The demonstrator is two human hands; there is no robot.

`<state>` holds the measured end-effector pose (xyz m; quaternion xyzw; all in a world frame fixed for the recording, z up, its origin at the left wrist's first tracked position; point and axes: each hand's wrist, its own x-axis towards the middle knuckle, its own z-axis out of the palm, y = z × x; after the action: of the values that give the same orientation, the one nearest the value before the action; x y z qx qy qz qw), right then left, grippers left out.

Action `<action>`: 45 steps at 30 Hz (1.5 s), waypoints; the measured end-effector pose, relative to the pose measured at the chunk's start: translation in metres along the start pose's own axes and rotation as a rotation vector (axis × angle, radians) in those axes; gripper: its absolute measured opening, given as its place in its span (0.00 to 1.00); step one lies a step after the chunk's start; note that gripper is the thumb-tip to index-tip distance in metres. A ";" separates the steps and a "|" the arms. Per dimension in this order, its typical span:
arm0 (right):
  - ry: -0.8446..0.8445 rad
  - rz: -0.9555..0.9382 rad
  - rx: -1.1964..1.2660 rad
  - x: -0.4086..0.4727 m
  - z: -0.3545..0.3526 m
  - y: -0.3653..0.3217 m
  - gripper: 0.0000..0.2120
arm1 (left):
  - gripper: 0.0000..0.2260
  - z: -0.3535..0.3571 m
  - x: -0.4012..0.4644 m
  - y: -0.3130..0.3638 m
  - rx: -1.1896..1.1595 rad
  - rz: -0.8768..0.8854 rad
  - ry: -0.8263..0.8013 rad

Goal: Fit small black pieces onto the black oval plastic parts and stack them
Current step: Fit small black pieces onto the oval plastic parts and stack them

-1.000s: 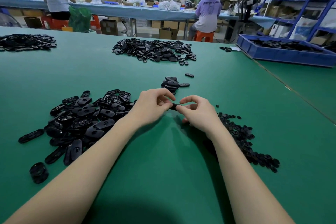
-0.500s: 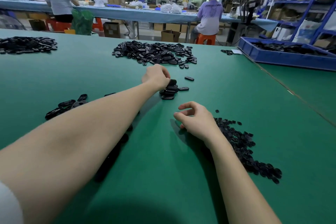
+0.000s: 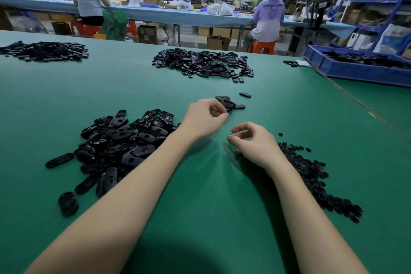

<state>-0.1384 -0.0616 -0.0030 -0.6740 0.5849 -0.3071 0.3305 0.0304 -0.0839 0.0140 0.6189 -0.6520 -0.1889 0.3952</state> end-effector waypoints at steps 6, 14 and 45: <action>0.020 -0.077 -0.169 -0.002 0.005 -0.008 0.03 | 0.10 -0.019 -0.020 -0.001 0.067 0.078 -0.169; -0.018 -0.163 -0.244 -0.007 0.017 -0.015 0.01 | 0.19 -0.073 -0.015 -0.036 0.248 -0.040 -0.132; -0.127 -0.072 0.157 -0.012 0.005 -0.030 0.02 | 0.04 -0.061 -0.029 -0.015 -0.288 -0.127 -0.211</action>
<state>-0.1180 -0.0462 0.0178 -0.6847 0.5123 -0.3204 0.4075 0.0837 -0.0433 0.0325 0.5724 -0.6157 -0.3689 0.3963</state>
